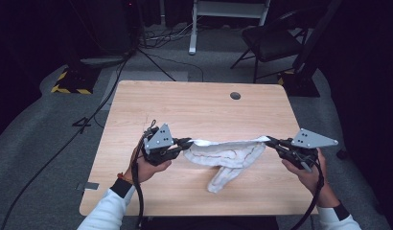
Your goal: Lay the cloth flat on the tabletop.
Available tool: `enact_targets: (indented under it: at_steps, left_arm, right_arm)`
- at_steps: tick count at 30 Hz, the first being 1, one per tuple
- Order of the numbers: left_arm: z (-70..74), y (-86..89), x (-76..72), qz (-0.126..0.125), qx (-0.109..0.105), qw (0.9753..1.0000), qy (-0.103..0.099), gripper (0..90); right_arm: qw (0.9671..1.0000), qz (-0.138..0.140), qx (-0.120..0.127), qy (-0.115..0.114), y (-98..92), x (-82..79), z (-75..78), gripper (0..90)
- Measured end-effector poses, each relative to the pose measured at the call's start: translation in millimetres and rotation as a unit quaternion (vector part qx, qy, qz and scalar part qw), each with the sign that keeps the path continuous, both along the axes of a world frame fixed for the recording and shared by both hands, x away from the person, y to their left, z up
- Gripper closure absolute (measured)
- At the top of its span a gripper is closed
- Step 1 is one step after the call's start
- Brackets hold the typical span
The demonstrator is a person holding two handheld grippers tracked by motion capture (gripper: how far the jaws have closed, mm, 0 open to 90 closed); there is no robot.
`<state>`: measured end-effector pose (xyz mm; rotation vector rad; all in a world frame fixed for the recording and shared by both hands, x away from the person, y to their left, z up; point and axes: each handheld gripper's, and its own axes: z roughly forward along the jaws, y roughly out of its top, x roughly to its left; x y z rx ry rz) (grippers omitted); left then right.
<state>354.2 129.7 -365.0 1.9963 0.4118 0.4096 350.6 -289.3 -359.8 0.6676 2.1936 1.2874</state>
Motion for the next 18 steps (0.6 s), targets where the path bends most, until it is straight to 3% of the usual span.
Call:
enact_targets:
  at_steps: [4, 10, 18]
  left_arm:
    - [1.6, -3.9, 19.7, 0.013, 0.010, 0.9998, 0.012, 83.9]
    - [-4.7, -11.4, 56.0, 0.033, 0.019, 0.9989, 0.027, 83.8]
    - [-27.1, -24.1, 104.1, 0.062, 0.029, 0.9961, 0.056, 83.4]
  right_arm:
    - [0.9998, -0.016, -0.012, -0.003, 4.3, 13.6, 3.0, 88.6]
    - [0.9981, -0.050, -0.036, 0.007, 8.3, 54.0, -7.9, 88.6]
    - [0.9932, -0.091, -0.068, 0.025, 14.7, 103.8, -27.9, 88.6]
